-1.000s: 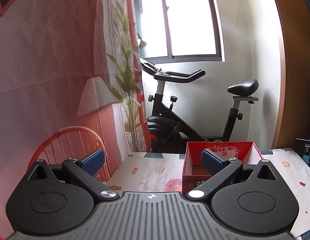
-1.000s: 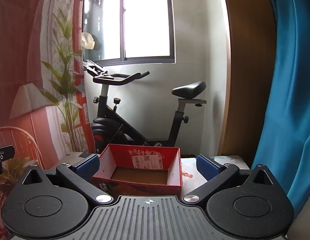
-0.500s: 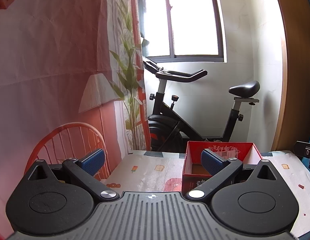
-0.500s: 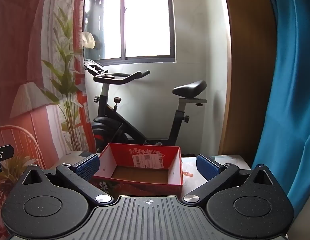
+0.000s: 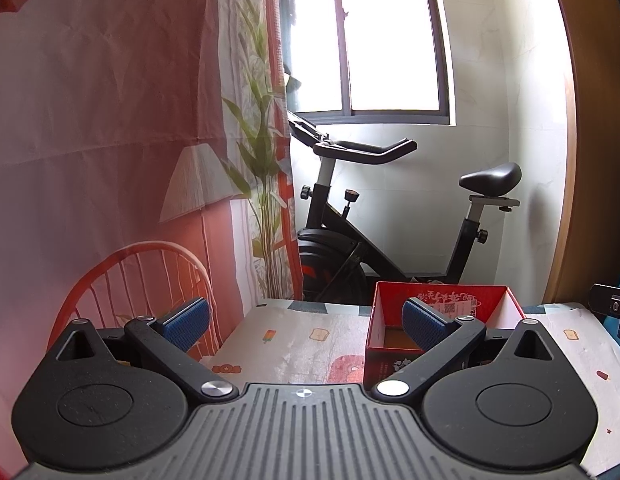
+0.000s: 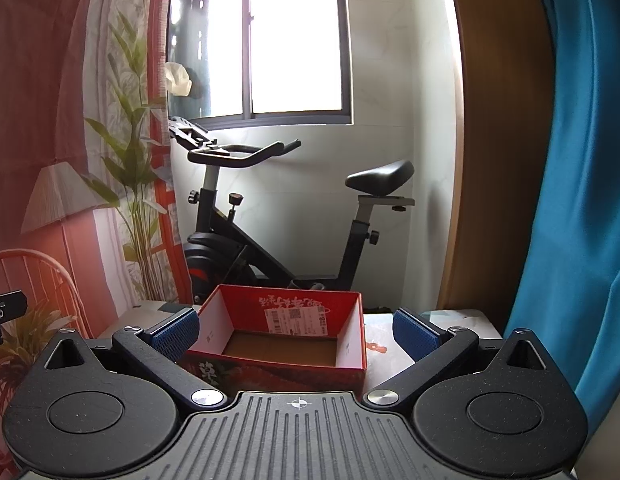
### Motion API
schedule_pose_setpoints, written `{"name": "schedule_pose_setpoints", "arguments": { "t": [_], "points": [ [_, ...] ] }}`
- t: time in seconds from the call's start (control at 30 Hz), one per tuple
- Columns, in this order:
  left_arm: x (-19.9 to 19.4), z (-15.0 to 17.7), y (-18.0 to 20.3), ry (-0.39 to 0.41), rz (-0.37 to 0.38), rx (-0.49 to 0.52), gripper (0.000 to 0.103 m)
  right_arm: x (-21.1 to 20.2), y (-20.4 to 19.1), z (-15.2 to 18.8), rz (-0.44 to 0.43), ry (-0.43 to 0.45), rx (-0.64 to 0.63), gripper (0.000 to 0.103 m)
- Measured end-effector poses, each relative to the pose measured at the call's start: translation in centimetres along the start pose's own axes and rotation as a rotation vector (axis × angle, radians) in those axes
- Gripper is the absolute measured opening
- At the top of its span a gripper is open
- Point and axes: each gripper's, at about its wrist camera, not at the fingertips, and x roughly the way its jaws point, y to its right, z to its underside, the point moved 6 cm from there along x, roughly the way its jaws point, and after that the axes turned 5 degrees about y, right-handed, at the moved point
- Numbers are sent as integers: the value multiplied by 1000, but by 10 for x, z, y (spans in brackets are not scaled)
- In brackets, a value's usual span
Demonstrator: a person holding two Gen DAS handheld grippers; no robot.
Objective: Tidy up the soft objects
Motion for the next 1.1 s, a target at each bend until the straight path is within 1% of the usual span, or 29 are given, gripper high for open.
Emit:
{"name": "schedule_pose_setpoints", "arguments": {
  "t": [0.17,0.23,0.33,0.5,0.53,1.1],
  "points": [
    [0,-1,0,5,-8,0,103,0,-1,-6,4,-2,-1,103],
    [0,-1,0,6,-12,0,103,0,-1,2,6,-6,-1,103],
    [0,0,0,6,-12,0,103,6,-1,4,7,-9,-1,103],
    [0,0,0,7,-12,0,103,3,-2,5,7,-11,-2,103],
    [0,0,0,7,-13,0,103,3,-2,0,7,-11,-2,103],
    [0,3,1,6,-12,-1,103,5,-2,2,8,-15,-4,103]
  ]
}}
